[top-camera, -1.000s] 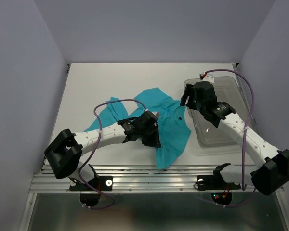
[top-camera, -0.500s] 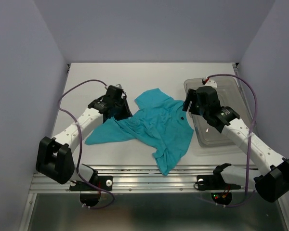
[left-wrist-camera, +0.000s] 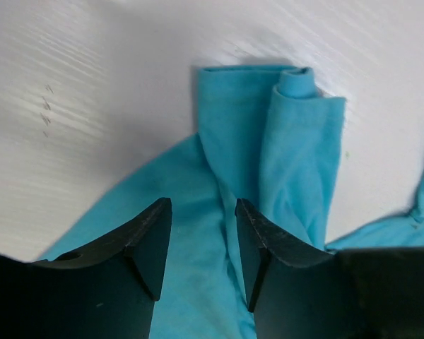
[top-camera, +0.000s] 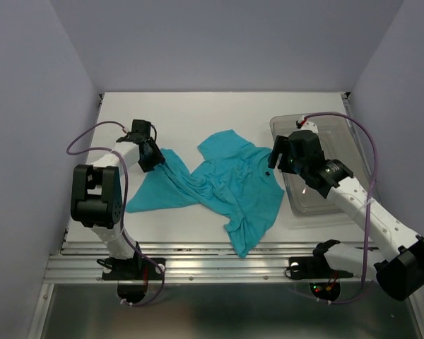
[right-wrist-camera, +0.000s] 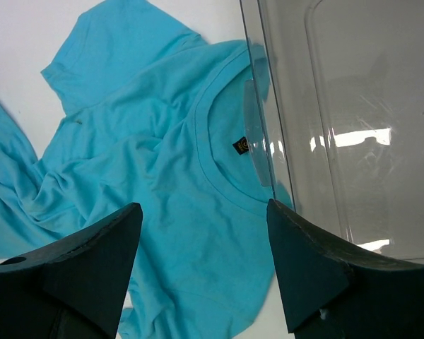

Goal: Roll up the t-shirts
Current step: Flatten out the T-shirt at the center of the board.

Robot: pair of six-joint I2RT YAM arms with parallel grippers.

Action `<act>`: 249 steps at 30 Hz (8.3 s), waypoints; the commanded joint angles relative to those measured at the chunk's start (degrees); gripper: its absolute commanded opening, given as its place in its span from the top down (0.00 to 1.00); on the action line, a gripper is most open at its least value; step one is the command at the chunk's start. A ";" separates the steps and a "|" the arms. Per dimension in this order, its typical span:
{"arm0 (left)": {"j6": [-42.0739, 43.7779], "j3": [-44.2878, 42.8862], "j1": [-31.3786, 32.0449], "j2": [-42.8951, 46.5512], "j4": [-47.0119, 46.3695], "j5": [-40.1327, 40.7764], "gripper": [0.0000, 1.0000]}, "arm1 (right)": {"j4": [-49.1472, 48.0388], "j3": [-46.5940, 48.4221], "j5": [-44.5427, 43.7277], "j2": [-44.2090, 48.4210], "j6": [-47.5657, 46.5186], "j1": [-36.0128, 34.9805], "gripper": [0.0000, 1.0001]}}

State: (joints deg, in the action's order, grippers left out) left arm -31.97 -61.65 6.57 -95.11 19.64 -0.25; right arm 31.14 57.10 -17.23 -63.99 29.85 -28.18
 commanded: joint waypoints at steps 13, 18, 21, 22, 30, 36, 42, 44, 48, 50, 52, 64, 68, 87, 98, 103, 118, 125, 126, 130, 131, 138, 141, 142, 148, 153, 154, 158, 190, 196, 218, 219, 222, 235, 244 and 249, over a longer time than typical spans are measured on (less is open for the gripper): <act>4.01 -9.63 -3.58 -9.47 -3.73 2.63 0.48 | -0.02 -0.85 1.15 -0.52 0.83 0.24 0.23; 4.98 -11.65 -3.67 -13.78 -3.64 1.48 0.48 | -0.02 -0.76 1.24 -1.23 0.92 0.24 0.23; 5.07 -10.69 -3.67 -14.31 -3.73 1.48 0.48 | -0.02 -0.76 1.15 -1.40 1.00 0.24 0.23; 4.98 -10.34 -3.67 -14.14 -3.82 1.39 0.48 | -0.02 -0.68 1.06 -1.49 1.00 0.24 0.23; 4.98 -9.54 -3.58 -14.75 -4.44 -1.75 0.67 | -0.02 0.20 1.94 -3.16 0.92 0.24 0.23; 5.69 -11.83 -3.40 -9.23 -1.19 -1.69 1.00 | 0.77 -0.41 5.62 -3.51 -0.05 0.24 0.23; 6.48 -12.53 -3.40 1.58 2.24 -0.36 1.00 | -0.54 -5.58 10.72 -6.06 1.70 -0.29 0.23; 6.48 -12.36 -3.49 4.30 3.03 -0.36 1.00 | -1.42 -6.39 11.08 -6.85 2.41 -0.90 0.23; 5.86 -9.81 -3.40 9.76 3.65 -0.36 1.00 | -3.44 -7.62 10.91 -9.75 2.94 -4.15 0.23; 5.69 -8.67 -3.40 12.84 3.65 -0.36 1.00 | -4.94 -8.58 10.38 -11.59 3.11 -4.77 0.23; 5.25 -7.26 -3.40 15.81 3.83 -0.36 1.00 | -6.70 -9.11 10.03 -14.93 3.55 -5.30 0.24; 5.77 -4.88 -3.58 18.39 3.31 2.27 1.00 | -12.15 -3.50 6.61 -31.79 4.34 -6.53 0.64; 6.74 -9.88 -3.93 13.66 2.51 2.54 1.00 | -12.24 2.82 2.13 -37.59 2.42 -6.53 0.64; 8.94 -37.77 -4.81 4.75 11.04 3.68 1.00 | -6.00 42.06 7.56 -50.47 -11.39 -1.78 0.44; 8.76 -4.99 -4.81 26.37 8.22 1.57 1.00 | -8.19 6.99 6.68 -26.64 3.36 -9.26 0.37; 8.24 1.87 -4.90 30.15 8.66 2.28 1.00 | -11.70 -6.02 9.49 -18.57 12.16 -9.26 0.28; 7.27 6.63 -4.90 33.76 7.70 1.13 1.00 | -21.73 -11.31 9.15 -24.51 21.39 -9.78 0.19; 6.92 7.24 -4.90 34.20 7.26 1.39 1.00 | -24.63 -8.94 8.88 -29.96 21.39 -9.78 0.58; 6.83 7.33 -4.90 34.12 7.17 1.31 1.00 | -24.89 -8.59 8.45 -30.49 21.74 -9.78 0.65; 6.65 6.19 -4.90 31.58 4.80 0.52 1.00 | -24.11 -2.63 5.21 -33.04 17.19 -9.78 0.99; 6.74 5.23 -4.90 30.52 4.36 0.52 1.00 | -24.10 -0.61 3.98 -33.05 15.52 -9.78 0.99; 10.25 -14.18 -5.51 20.93 9.97 2.62 1.00 | -16.12 18.12 -4.73 -29.63 1.37 -7.15 0.99; 10.78 -17.63 -6.13 22.24 10.77 2.71 1.00 | -14.27 17.70 -5.62 -25.06 -0.75 -6.01 0.99; 10.78 -17.28 -6.13 22.86 11.03 2.28 1.00 | -13.83 16.74 -5.70 -23.74 -0.75 -6.00 0.99; 8.85 -3.35 -7.88 33.03 11.65 2.35 1.00 | -9.44 1.74 -3.69 -11.00 4.15 -6.00 0.99; 5.96 9.69 -9.73 40.17 12.79 2.45 1.00 | -4.78 -9.28 -2.46 -2.39 7.85 -6.00 0.99; 4.56 12.58 -9.82 41.57 12.79 1.93 1.00 | -4.51 -11.38 -1.24 -1.85 8.82 -6.00 0.99; 2.26 11.99 -9.82 42.81 13.59 0.52 1.00 | -4.06 -12.89 0.53 -1.58 10.14 -6.00 0.86; 2.17 10.14 -9.82 42.46 13.23 3.42 1.00 | -7.13 -19.92 -1.57 -11.42 27.02 -7.59 0.21; 2.35 10.06 -9.82 42.46 13.23 3.68 1.00 | -12.93 -21.59 -2.89 -14.23 26.58 -7.59 0.30; 4.80 -0.46 -9.82 39.83 15.51 2.28 1.00 | -6.71 -7.46 -1.83 -6.33 12.45 -8.64 0.99; 5.07 -2.06 -9.82 39.31 15.87 2.19 1.00 | -5.57 -3.53 -2.97 -6.24 11.30 -8.64 0.99; 5.95 -8.82 -9.82 38.07 17.01 2.18 1.00 | -5.73 1.68 -4.47 -4.92 6.73 -8.64 0.99; 7.27 -36.25 -9.73 31.74 17.37 -0.09 1.00 | -5.21 32.53 -3.96 -6.33 -9.10 -8.64 0.99; 7.27 -55.41 -9.82 30.95 16.92 -1.77 1.00 | -3.81 51.33 0.96 -5.18 -16.48 -8.64 0.99; 6.22 -58.59 -9.82 34.28 14.91 -0.36 1.00 | -3.10 56.98 5.98 -3.43 -18.77 -8.64 0.99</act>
State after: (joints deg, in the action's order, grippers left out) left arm -25.78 -117.27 -3.09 -63.61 38.39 -1.34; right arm 28.95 109.84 -15.66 -70.15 14.63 -36.47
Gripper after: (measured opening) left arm 0.017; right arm 0.036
